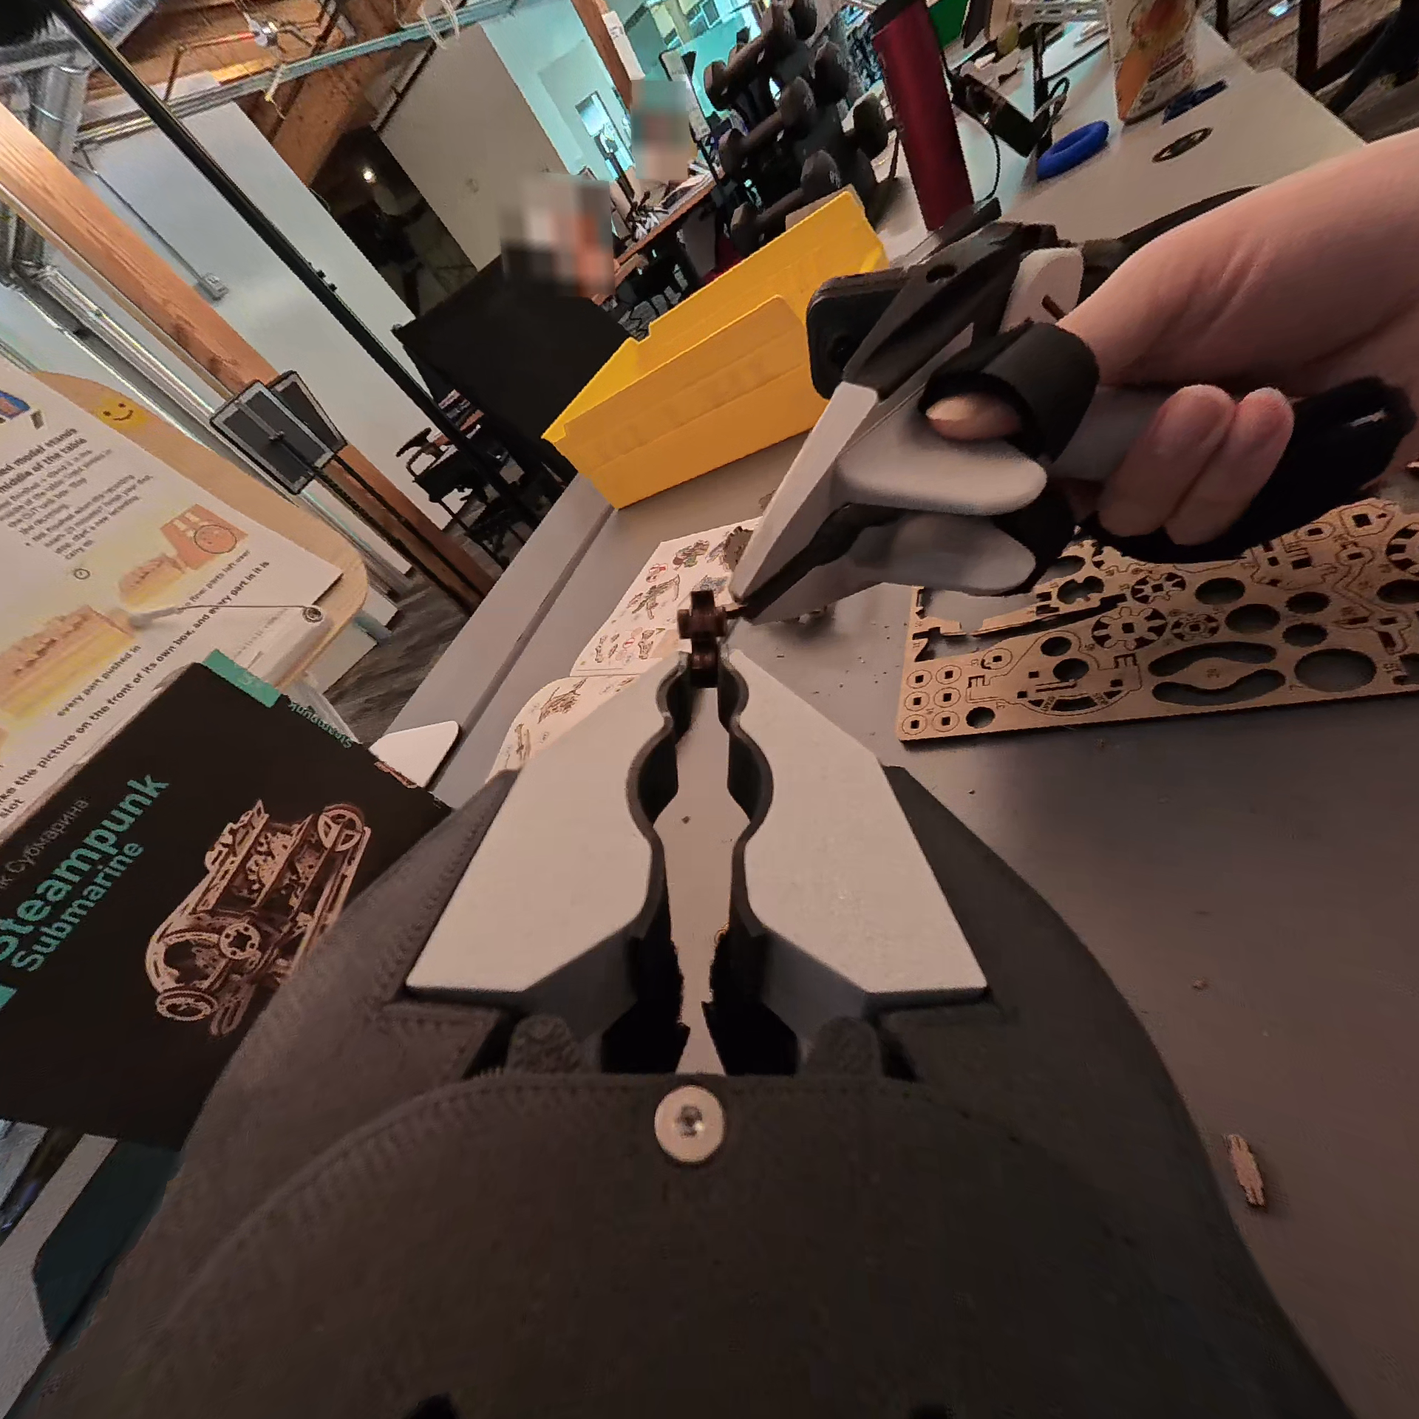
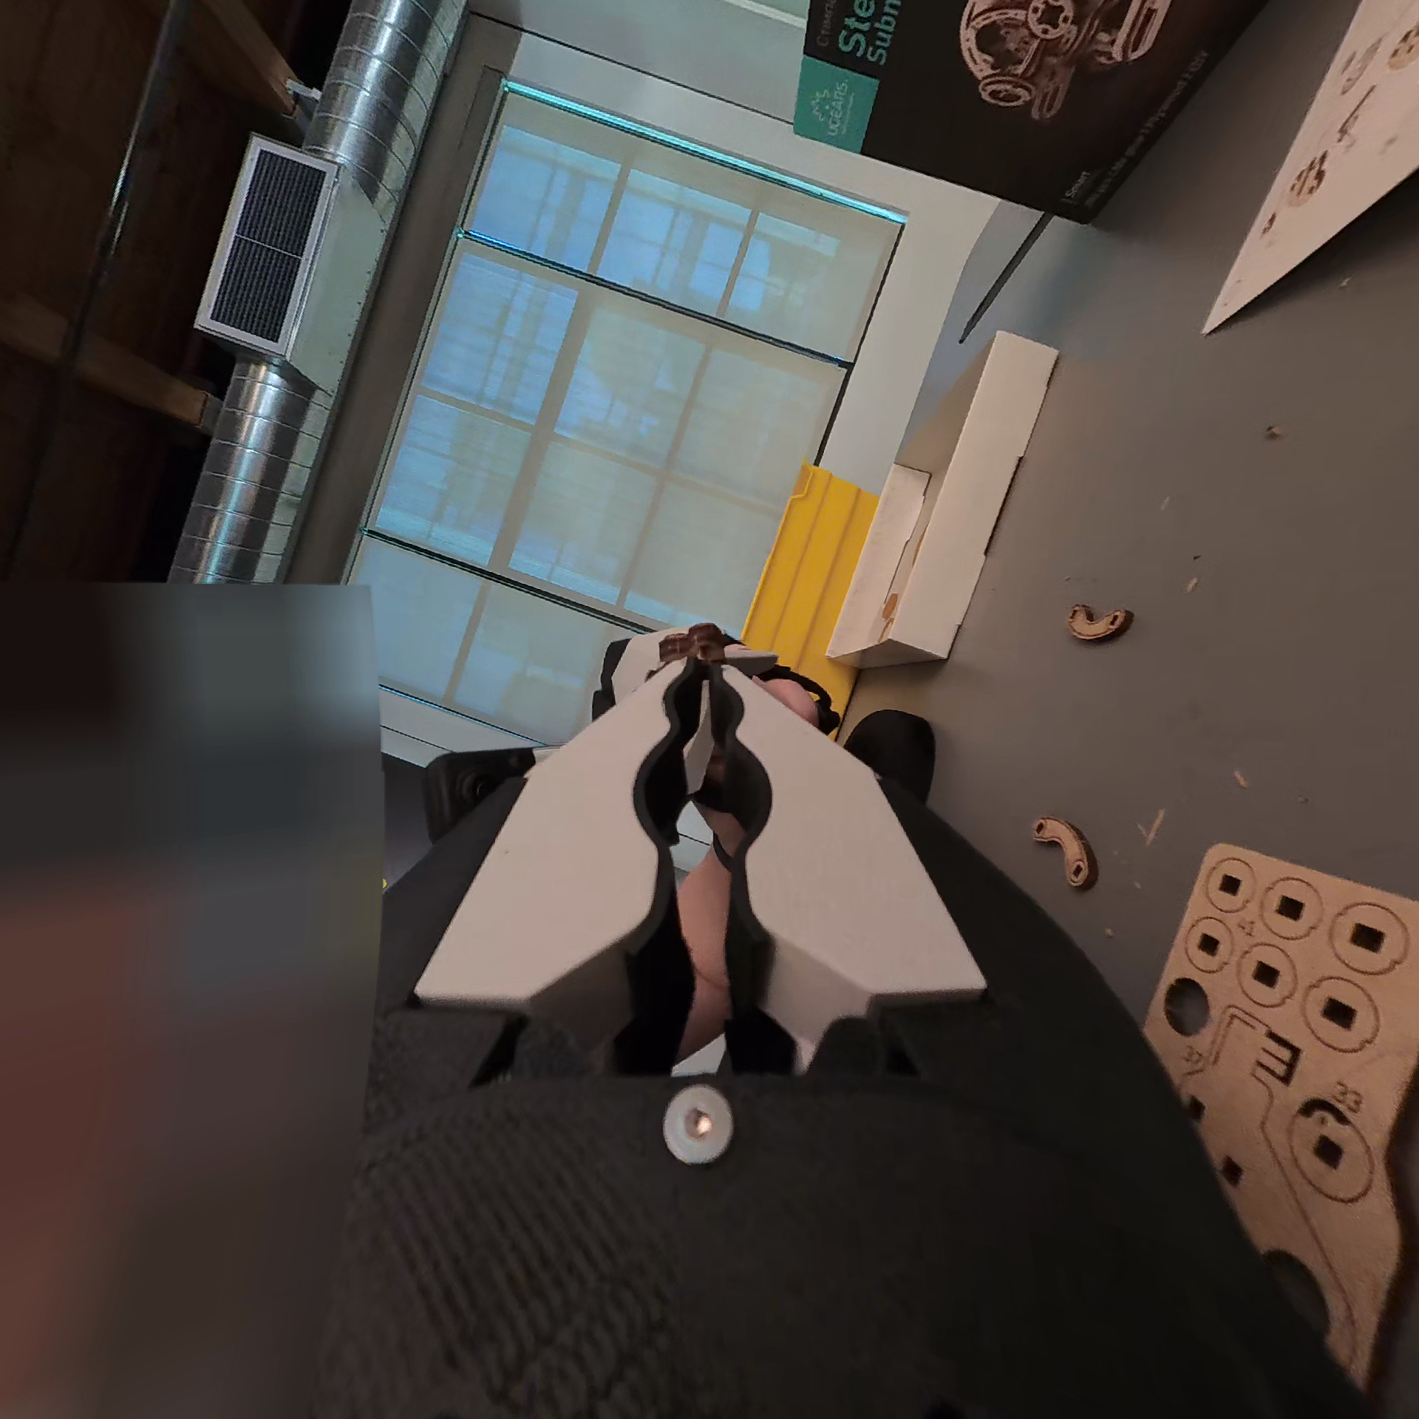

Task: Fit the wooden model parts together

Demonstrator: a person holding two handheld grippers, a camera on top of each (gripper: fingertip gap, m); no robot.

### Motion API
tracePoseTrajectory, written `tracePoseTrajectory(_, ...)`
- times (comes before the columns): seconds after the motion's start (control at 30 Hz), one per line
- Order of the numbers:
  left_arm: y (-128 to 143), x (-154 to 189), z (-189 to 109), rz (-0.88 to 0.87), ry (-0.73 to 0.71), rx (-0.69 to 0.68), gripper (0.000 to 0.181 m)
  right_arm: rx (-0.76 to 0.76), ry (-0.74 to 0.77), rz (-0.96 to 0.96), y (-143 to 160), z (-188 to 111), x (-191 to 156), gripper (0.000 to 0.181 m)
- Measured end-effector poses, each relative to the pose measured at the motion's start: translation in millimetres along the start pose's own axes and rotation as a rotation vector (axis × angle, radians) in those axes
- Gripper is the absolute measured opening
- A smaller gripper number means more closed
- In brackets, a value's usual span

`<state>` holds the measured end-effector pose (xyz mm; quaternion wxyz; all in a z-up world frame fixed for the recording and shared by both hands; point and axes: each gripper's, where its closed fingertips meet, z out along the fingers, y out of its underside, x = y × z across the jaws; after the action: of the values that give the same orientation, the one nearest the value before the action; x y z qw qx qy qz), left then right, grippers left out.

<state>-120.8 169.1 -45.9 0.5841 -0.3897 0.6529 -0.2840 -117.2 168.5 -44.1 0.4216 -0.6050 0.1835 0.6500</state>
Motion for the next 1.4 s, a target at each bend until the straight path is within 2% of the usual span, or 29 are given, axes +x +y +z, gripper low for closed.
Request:
tracePoseTrajectory(0.1,0,-1,0,-0.008,-0.005,0.001,0.003,-0.001,0.0,0.004,0,0,0,0.0)
tracePoseTrajectory(0.27,2,-21,-4,-0.152,-0.043,0.021,0.002,-0.002,0.007,0.001,-1,-1,0,0.0)
tracePoseTrajectory(0.33,0,-23,-6,-0.205,-0.016,0.043,0.003,0.004,0.063,-0.081,-4,-4,5,0.0)
tracePoseTrajectory(0.5,-1,-13,-3,-0.186,0.008,0.036,0.003,0.016,0.244,-0.412,-14,-7,7,0.0)
tracePoseTrajectory(0.63,-3,-10,-3,-0.199,0.027,0.045,0.003,-0.009,0.29,-0.529,-12,-3,2,0.0)
tracePoseTrajectory(1.13,-1,-3,0,-0.195,0.056,0.029,0.003,-0.047,0.278,-0.51,-4,3,2,0.0)
tracePoseTrajectory(1.4,2,-3,1,-0.286,0.098,0.024,0.003,-0.02,0.276,-0.484,-10,-2,5,0.0)
